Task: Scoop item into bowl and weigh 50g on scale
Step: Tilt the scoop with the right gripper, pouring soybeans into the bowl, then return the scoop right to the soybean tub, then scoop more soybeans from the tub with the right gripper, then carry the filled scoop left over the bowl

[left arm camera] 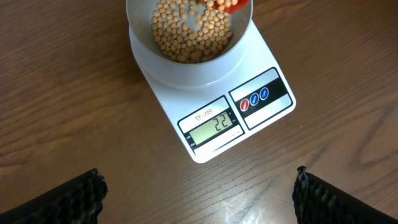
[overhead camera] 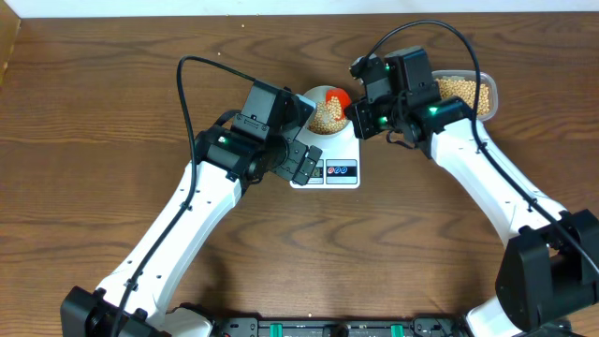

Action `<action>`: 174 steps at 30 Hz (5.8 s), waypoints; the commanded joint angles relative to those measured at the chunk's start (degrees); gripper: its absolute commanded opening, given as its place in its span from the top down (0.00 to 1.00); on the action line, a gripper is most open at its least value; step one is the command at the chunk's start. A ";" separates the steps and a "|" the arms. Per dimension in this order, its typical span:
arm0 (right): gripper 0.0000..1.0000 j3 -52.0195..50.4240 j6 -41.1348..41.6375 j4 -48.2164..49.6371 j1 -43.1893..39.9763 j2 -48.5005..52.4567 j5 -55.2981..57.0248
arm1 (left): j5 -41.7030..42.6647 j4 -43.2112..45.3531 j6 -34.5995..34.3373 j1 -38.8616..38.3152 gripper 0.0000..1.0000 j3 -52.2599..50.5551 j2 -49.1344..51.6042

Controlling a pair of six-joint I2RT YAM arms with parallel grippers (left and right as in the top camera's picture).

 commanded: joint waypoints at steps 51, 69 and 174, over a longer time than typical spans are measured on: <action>0.99 -0.13 -30.99 0.94 1.68 -1.31 2.23 | 0.09 -0.15 0.33 0.20 0.02 0.04 0.35; 0.99 -0.13 -33.68 3.67 1.62 -1.42 0.81 | 0.09 -0.15 0.33 0.20 0.02 0.04 0.35; 0.99 -0.15 -1.36 -2.99 -41.97 8.44 -49.35 | 0.09 -0.15 0.33 0.20 0.02 0.04 0.35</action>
